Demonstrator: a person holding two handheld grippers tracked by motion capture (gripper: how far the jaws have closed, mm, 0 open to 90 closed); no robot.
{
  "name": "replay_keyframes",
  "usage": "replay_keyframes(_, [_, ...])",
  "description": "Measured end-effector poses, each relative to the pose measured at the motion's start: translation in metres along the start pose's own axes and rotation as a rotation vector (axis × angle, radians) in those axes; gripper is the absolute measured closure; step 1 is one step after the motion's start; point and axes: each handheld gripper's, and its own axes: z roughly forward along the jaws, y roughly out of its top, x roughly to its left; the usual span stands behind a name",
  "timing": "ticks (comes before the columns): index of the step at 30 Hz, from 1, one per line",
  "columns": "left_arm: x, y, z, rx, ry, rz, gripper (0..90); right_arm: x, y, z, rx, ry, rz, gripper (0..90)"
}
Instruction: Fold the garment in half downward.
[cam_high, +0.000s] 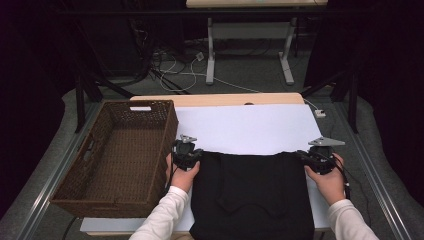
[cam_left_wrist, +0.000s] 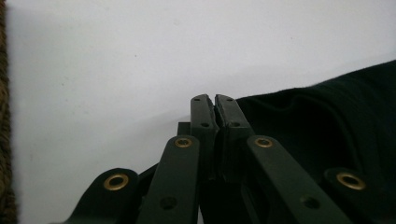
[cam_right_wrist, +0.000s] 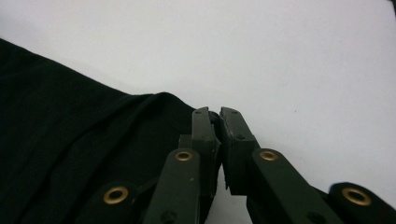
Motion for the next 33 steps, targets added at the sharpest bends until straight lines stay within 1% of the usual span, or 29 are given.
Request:
replay_keyframes(2, [0.001, 0.003, 0.000, -0.007, 0.006, -0.015, 87.4, 0.000, 0.005, -0.001, -0.009, 0.001, 0.000, 84.8])
replay_keyframes(3, [0.002, 0.004, -0.001, -0.004, 0.005, -0.015, 87.4, -0.001, 0.007, -0.001, -0.015, 0.004, 0.003, 84.9])
replay_keyframes(4, [0.003, 0.006, -0.001, -0.017, 0.007, -0.023, 87.4, -0.002, 0.009, -0.002, -0.020, -0.003, 0.000, 84.9])
replay_keyframes(5, [0.004, 0.008, -0.002, -0.017, 0.007, -0.019, 87.4, -0.003, 0.011, -0.002, -0.023, -0.002, 0.001, 84.9])
replay_keyframes(6, [0.004, 0.010, -0.003, -0.019, 0.010, -0.026, 87.5, -0.005, 0.014, -0.002, -0.027, -0.003, 0.001, 84.9])
replay_keyframes(7, [0.005, 0.012, -0.003, -0.029, 0.014, -0.029, 87.5, -0.006, 0.016, -0.002, -0.029, -0.003, 0.004, 84.9])
replay_keyframes(9, [0.006, 0.017, -0.004, -0.024, 0.021, -0.027, 87.5, -0.009, 0.020, -0.001, -0.040, 0.000, 0.024, 84.9])
replay_keyframes(10, [0.006, 0.019, -0.004, -0.028, 0.022, -0.031, 87.5, -0.011, 0.022, -0.001, -0.040, 0.002, 0.024, 84.9])
replay_keyframes(14, [0.008, 0.026, 0.000, -0.038, 0.031, -0.048, 87.5, -0.014, 0.032, 0.002, -0.043, 0.005, 0.029, 84.9])
replay_keyframes(16, [0.008, 0.030, 0.004, -0.043, 0.033, -0.067, 87.5, -0.015, 0.037, 0.004, -0.047, 0.000, 0.027, 84.9])
replay_keyframes(17, [0.009, 0.032, 0.005, -0.037, 0.037, -0.059, 87.5, -0.016, 0.040, 0.005, -0.049, -0.004, 0.029, 84.9])
replay_keyframes(19, [0.010, 0.036, 0.008, -0.037, 0.042, -0.066, 87.5, -0.019, 0.044, 0.009, -0.047, 0.000, 0.037, 84.9])
replay_keyframes(20, [0.011, 0.038, 0.009, -0.029, 0.045, -0.058, 87.5, -0.020, 0.046, 0.010, -0.042, -0.001, 0.038, 84.9])
replay_keyframes(23, [0.014, 0.043, 0.012, -0.025, 0.049, -0.080, 87.5, -0.022, 0.052, 0.015, -0.040, -0.009, 0.037, 84.9])
replay_keyframes(24, [0.016, 0.044, 0.013, -0.025, 0.051, -0.077, 87.5, -0.023, 0.054, 0.016, -0.038, -0.013, 0.036, 84.9])
replay_keyframes(26, [0.019, 0.047, 0.014, -0.026, 0.051, -0.092, 87.5, -0.024, 0.059, 0.018, -0.039, -0.014, 0.040, 84.9])
replay_keyframes(27, [0.020, 0.049, 0.015, -0.033, 0.048, -0.099, 87.6, -0.024, 0.061, 0.018, -0.038, -0.016, 0.040, 84.9])
replay_keyframes(28, [0.021, 0.051, 0.016, -0.033, 0.048, -0.097, 87.6, -0.024, 0.063, 0.019, -0.046, -0.022, 0.040, 84.9])
replay_keyframes(31, [0.023, 0.056, 0.020, -0.027, 0.057, -0.089, 87.6, -0.026, 0.069, 0.023, -0.047, -0.026, 0.041, 84.9])
replay_keyframes(33, [0.023, 0.060, 0.022, -0.026, 0.057, -0.088, 87.6, -0.027, 0.072, 0.024, -0.038, -0.028, 0.043, 84.9])
